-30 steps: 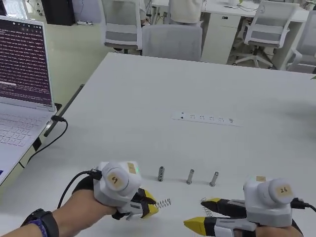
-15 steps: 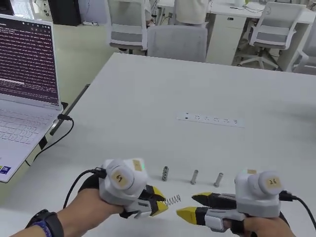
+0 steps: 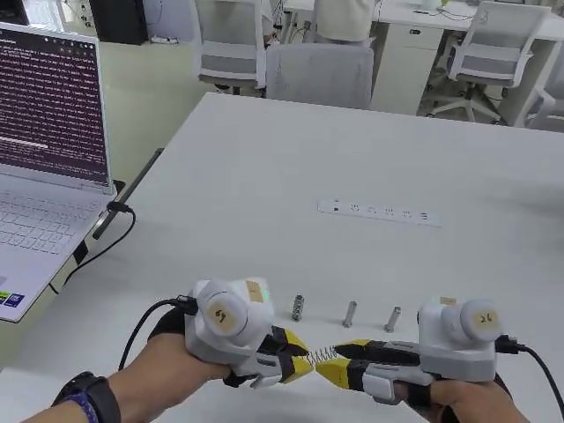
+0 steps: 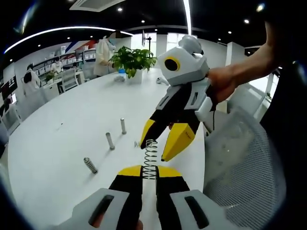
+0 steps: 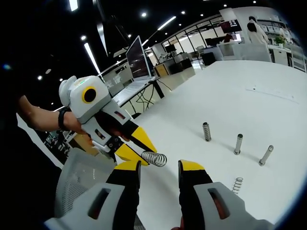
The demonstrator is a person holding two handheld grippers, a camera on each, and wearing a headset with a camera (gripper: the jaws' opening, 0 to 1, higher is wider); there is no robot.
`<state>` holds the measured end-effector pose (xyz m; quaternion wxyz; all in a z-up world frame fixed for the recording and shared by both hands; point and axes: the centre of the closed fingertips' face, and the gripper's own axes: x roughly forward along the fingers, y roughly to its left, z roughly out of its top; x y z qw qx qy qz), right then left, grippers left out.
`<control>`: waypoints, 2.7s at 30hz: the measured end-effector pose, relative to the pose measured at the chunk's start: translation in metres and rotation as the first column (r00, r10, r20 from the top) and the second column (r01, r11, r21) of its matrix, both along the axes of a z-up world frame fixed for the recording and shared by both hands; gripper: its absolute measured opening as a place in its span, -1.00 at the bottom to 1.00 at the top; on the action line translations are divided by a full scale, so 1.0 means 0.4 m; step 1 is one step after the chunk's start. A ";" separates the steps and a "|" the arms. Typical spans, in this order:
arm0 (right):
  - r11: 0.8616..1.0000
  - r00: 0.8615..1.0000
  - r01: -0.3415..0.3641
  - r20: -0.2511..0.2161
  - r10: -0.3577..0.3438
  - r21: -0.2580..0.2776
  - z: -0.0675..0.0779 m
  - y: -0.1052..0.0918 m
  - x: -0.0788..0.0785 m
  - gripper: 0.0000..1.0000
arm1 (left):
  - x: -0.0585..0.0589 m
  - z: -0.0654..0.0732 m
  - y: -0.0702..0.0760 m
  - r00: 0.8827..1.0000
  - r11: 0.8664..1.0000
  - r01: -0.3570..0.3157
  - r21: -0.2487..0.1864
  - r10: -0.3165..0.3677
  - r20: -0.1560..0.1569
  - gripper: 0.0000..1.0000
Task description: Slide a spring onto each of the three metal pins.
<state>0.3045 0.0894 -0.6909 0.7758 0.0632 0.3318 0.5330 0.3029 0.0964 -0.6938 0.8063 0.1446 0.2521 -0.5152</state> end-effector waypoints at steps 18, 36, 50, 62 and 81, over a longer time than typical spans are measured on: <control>0.999 1.000 -0.019 -0.014 0.020 0.045 0.026 0.011 -0.004 -0.74 | -0.007 0.013 -0.010 0.999 1.000 0.026 -0.009 -0.025 0.019 -0.97; 0.993 0.993 -0.115 0.022 0.116 -0.026 0.061 0.027 -0.010 -0.84 | -0.010 0.013 -0.029 0.998 0.999 0.040 -0.001 -0.040 0.057 -0.95; 0.976 0.977 -0.193 0.070 0.200 -0.097 0.064 0.033 -0.025 -0.83 | -0.015 0.010 -0.032 0.998 0.999 0.036 -0.019 -0.035 0.052 -0.97; 0.891 0.902 -0.359 0.143 0.407 -0.277 0.072 0.018 -0.035 -0.75 | -0.021 0.022 -0.048 0.996 0.998 0.060 -0.033 -0.058 0.066 -0.97; 0.697 0.738 -0.526 0.146 0.659 -0.487 0.072 -0.003 -0.061 -0.77 | -0.027 0.041 -0.067 0.994 0.995 0.081 -0.063 -0.076 0.073 -0.97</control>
